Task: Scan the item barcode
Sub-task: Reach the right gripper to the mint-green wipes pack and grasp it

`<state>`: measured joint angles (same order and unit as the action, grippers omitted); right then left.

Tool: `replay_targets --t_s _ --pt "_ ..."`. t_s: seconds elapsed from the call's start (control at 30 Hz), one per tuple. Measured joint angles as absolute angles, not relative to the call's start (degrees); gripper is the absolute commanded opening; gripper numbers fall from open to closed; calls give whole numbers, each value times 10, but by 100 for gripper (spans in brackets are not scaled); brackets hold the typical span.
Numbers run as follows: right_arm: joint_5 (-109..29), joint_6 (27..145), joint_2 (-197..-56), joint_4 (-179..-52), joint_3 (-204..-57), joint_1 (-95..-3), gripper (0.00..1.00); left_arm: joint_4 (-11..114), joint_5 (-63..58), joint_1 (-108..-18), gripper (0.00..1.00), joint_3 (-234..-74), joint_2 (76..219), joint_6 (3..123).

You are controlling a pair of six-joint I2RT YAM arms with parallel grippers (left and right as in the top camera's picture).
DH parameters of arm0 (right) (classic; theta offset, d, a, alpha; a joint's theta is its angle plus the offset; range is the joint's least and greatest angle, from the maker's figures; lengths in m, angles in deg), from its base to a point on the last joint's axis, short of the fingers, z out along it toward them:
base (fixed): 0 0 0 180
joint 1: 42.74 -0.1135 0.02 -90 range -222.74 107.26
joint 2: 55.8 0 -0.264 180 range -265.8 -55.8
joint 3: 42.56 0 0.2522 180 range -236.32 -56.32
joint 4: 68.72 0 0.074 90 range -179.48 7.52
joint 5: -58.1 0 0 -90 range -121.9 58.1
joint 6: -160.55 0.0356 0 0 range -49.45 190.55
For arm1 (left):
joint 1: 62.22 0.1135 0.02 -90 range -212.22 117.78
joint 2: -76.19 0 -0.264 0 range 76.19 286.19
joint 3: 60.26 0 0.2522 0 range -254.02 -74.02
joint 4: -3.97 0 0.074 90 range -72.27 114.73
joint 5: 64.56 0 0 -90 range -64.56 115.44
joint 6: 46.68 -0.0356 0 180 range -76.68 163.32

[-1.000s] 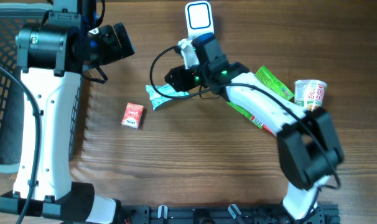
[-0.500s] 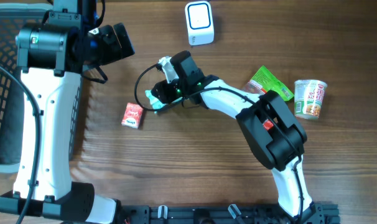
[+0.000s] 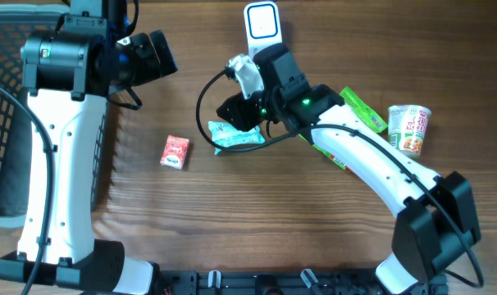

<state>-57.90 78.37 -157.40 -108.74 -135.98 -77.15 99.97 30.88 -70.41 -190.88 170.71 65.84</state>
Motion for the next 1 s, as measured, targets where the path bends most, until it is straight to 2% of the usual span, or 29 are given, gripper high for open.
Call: replay_targets --t_s 0.23,0.37,0.53,0.77,1.0 --pt "-584 796 -1630 -1049 -1308 -787 27 1000 309 -704 100 -1909 1707 658" --pt "-571 822 -1694 -992 -1279 -795 37 1000 309 -704 100 -1909 1707 658" --pt "-580 853 -1751 -960 -1282 -793 36 1000 309 -704 100 -1909 1707 658" --pt "-602 865 -1740 -996 -1283 -782 42 1000 309 -704 100 -1909 1707 658" --pt "-588 867 -1602 -1003 -1275 -765 45 1000 309 -704 100 -1909 1707 658"
